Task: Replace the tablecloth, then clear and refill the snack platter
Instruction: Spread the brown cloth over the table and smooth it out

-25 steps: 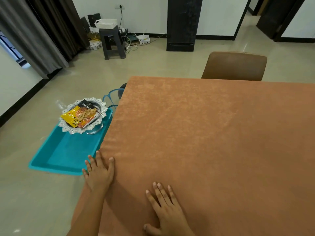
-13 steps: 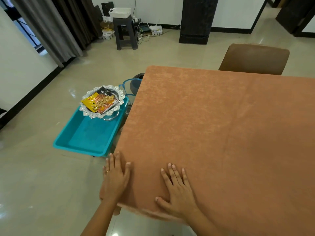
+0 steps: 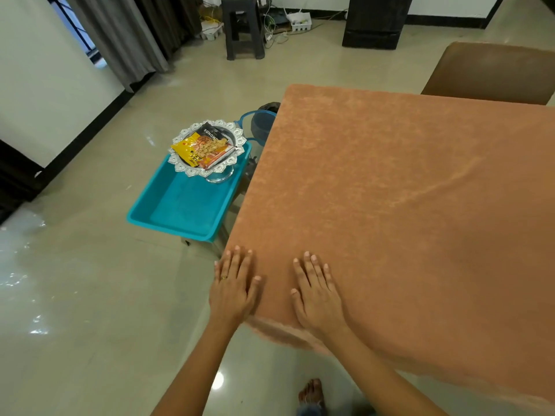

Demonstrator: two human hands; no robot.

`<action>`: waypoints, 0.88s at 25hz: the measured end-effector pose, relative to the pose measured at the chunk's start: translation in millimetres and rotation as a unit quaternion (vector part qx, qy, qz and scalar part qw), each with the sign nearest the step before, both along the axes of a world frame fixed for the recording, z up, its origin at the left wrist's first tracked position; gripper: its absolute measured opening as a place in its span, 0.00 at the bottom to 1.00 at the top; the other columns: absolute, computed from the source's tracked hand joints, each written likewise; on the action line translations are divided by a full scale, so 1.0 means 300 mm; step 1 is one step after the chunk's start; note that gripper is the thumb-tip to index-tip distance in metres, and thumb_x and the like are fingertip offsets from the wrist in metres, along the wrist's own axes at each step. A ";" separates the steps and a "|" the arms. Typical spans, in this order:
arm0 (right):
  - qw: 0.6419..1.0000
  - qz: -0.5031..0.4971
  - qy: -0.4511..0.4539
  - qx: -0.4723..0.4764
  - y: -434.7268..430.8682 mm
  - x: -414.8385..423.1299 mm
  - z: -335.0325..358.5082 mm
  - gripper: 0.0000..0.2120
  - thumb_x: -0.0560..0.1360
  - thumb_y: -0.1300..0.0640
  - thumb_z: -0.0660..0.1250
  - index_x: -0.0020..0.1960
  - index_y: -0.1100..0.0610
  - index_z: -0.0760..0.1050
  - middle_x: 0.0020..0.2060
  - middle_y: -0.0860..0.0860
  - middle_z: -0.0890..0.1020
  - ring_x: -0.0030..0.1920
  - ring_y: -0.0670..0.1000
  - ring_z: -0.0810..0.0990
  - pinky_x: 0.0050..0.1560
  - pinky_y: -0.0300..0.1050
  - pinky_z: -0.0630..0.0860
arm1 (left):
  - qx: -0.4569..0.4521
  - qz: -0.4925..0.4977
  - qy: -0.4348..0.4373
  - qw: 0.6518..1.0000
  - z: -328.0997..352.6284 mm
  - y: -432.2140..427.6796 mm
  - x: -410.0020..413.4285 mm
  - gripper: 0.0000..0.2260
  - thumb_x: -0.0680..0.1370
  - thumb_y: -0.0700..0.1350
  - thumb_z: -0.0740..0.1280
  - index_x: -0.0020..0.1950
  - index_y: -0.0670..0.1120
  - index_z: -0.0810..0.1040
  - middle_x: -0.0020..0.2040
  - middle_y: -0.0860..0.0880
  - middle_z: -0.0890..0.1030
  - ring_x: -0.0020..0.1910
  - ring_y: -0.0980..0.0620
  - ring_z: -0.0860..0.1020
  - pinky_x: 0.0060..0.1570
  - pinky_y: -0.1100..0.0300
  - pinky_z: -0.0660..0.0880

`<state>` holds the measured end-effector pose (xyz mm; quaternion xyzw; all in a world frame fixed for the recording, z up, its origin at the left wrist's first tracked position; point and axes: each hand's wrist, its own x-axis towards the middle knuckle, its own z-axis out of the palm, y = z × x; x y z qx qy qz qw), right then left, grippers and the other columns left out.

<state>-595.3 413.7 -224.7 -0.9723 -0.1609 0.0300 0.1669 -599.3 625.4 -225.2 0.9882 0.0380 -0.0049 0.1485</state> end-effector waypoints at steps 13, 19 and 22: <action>0.998 -0.039 -0.010 -0.039 -0.018 -0.080 -0.035 0.31 0.78 0.42 0.52 0.77 0.55 0.57 0.75 0.53 0.61 0.75 0.53 0.57 0.73 0.56 0.51 | -0.013 0.026 0.027 0.999 -0.011 0.054 -0.025 0.32 0.77 0.64 0.46 0.79 0.51 0.50 0.78 0.51 0.52 0.77 0.51 0.51 0.74 0.51 0.47; 0.989 -0.139 -0.022 -0.041 -0.305 -0.145 -0.007 0.30 0.80 0.44 0.48 0.77 0.59 0.54 0.76 0.56 0.56 0.77 0.54 0.50 0.75 0.50 0.41 | -0.079 0.215 0.005 0.973 0.036 0.092 0.005 0.25 0.82 0.51 0.54 0.75 0.38 0.59 0.75 0.37 0.62 0.75 0.40 0.57 0.73 0.47 0.54; 0.999 -0.013 -0.030 0.016 -0.121 -0.100 -0.002 0.27 0.80 0.50 0.50 0.76 0.61 0.56 0.76 0.57 0.57 0.77 0.55 0.50 0.75 0.52 0.46 | -0.068 0.098 -0.015 0.993 0.042 -0.009 0.040 0.29 0.80 0.57 0.49 0.76 0.42 0.60 0.76 0.41 0.60 0.75 0.42 0.58 0.73 0.46 0.56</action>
